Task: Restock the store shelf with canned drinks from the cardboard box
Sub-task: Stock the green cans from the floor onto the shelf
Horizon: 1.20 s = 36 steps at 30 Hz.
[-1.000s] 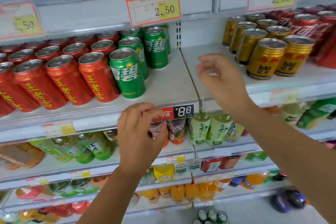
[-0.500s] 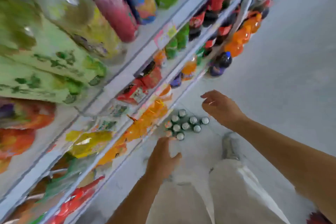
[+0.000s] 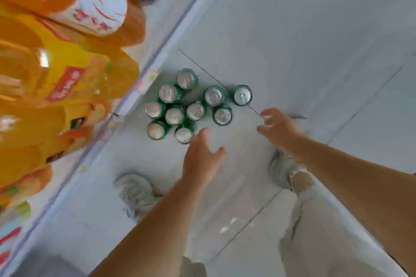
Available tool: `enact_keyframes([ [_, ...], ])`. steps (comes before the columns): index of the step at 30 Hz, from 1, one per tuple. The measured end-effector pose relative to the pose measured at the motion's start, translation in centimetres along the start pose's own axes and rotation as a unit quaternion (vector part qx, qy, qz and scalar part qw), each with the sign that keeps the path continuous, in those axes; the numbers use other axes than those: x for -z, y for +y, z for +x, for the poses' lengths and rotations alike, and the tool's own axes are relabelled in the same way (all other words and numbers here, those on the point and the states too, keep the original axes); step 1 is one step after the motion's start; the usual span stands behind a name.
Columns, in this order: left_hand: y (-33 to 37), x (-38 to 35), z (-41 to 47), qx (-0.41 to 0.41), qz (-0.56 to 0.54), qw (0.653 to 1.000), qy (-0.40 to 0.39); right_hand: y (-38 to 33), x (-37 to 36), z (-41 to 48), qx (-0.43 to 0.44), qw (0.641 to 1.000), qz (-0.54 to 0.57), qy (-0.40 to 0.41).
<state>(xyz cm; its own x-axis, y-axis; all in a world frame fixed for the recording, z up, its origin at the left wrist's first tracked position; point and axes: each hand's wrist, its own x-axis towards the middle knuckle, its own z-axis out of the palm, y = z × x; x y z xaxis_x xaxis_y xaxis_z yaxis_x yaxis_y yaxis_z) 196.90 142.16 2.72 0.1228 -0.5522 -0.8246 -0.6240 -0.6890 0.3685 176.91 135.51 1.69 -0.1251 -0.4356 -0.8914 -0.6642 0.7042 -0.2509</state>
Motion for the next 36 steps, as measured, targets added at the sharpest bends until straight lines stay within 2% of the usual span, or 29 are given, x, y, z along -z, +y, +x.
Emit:
enact_keyframes([
  [4,-0.8,-4.5,5.4,0.0,-0.088,0.996,0.033,0.4,-1.3,6.3,0.054,0.997,-0.054,0.015],
  [7,-0.8,-6.6,7.8,-0.019,-0.089,0.993,0.077,0.0,-1.4,9.2,0.104,0.989,-0.1,0.021],
  [13,0.8,-9.1,10.5,0.037,-0.122,0.982,0.14,-0.8,-1.9,12.2,0.208,0.967,-0.147,0.03],
  [16,1.2,-9.0,10.9,0.042,-0.141,0.975,0.164,-1.2,-1.9,11.8,0.205,0.965,-0.161,0.043],
  [19,1.6,-7.6,9.4,0.035,-0.136,0.979,0.147,-1.3,-1.5,9.4,0.167,0.974,-0.144,0.057],
  [24,4.1,-0.6,0.8,0.019,-0.177,0.973,0.149,-2.7,1.5,-0.2,0.149,0.982,-0.091,0.069],
  [29,8.0,10.7,-10.6,-0.024,-0.197,0.964,0.177,-8.6,6.6,-14.6,0.175,0.979,-0.071,0.081],
  [36,14.7,29.0,-30.1,-0.144,-0.21,0.935,0.245,-21.3,13.5,-37.8,0.306,0.944,0.007,0.124],
])
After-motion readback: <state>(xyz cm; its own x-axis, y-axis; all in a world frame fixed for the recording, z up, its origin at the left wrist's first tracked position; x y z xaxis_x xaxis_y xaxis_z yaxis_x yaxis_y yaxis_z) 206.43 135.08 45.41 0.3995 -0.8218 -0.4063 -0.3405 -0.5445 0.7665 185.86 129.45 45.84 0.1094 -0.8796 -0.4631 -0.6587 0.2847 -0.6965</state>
